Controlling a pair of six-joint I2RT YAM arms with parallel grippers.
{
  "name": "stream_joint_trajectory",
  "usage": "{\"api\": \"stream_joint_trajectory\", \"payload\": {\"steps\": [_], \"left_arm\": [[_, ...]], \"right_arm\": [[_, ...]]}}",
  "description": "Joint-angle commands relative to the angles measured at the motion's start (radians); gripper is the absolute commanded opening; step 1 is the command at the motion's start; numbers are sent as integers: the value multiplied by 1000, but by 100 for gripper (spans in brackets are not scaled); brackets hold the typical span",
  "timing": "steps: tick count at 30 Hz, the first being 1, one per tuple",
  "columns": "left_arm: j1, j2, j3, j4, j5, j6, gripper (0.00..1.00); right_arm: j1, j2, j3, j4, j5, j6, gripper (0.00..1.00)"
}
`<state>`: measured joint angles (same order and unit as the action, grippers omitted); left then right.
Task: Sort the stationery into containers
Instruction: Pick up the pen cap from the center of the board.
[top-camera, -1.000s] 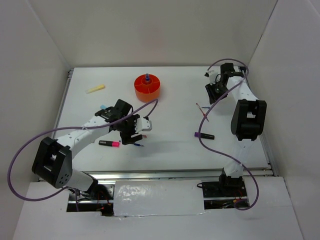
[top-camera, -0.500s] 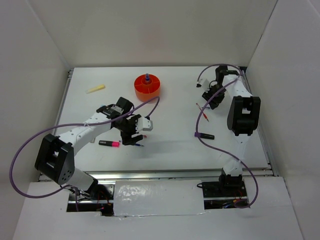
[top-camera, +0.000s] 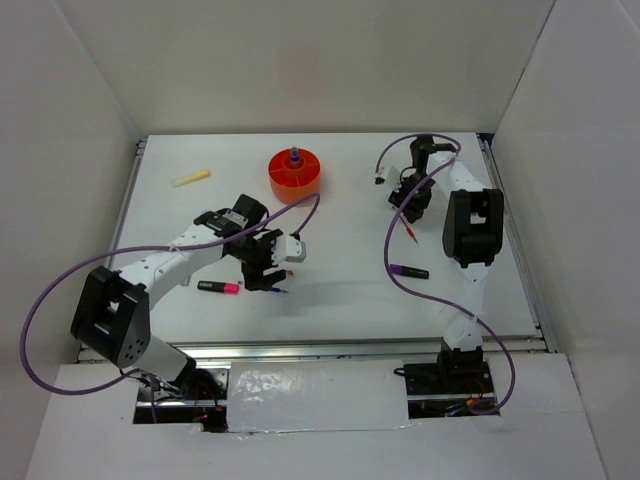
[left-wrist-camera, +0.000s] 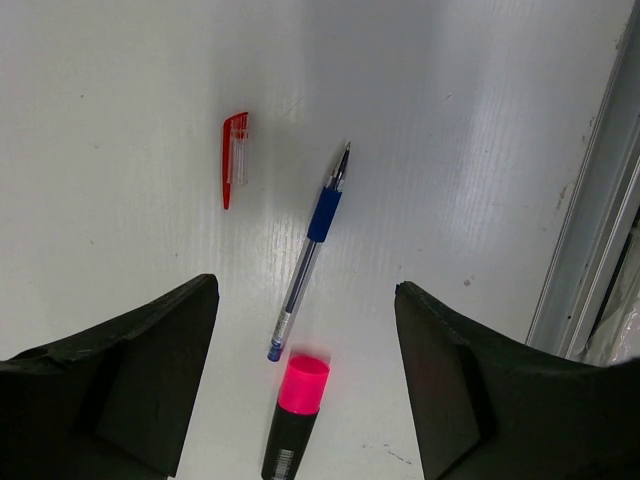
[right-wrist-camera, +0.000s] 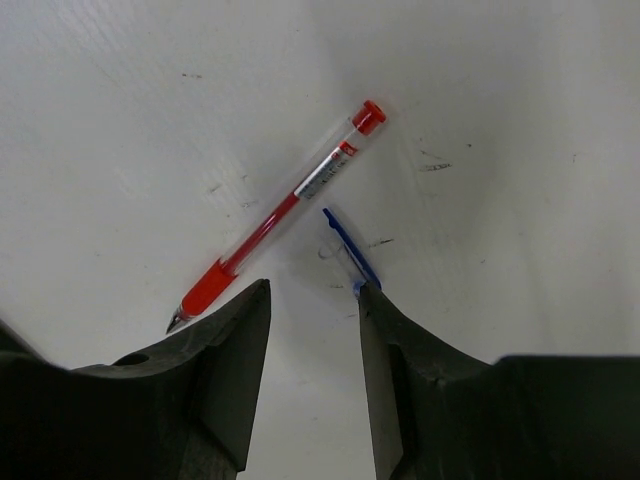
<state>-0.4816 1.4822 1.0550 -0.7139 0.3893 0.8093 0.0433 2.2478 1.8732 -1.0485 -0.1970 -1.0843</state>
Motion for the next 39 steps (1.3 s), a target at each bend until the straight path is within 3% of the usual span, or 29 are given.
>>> {"api": "stream_joint_trajectory", "payload": {"steps": [1, 14, 21, 29, 39], "left_arm": [[-5, 21, 13, -7, 16, 18, 83], [-6, 33, 14, 4, 3, 18, 83], [-5, 29, 19, 16, -6, 5, 82], [0, -17, 11, 63, -6, -56, 80], [104, -250, -81, 277, 83, -205, 73]], "right_arm": [[9, 13, 55, 2, 19, -37, 48], [4, 79, 86, 13, 59, -91, 46], [7, 90, 81, -7, 51, -115, 28], [24, -10, -6, -10, 36, -115, 8], [47, -168, 47, -169, -79, -89, 1]]}}
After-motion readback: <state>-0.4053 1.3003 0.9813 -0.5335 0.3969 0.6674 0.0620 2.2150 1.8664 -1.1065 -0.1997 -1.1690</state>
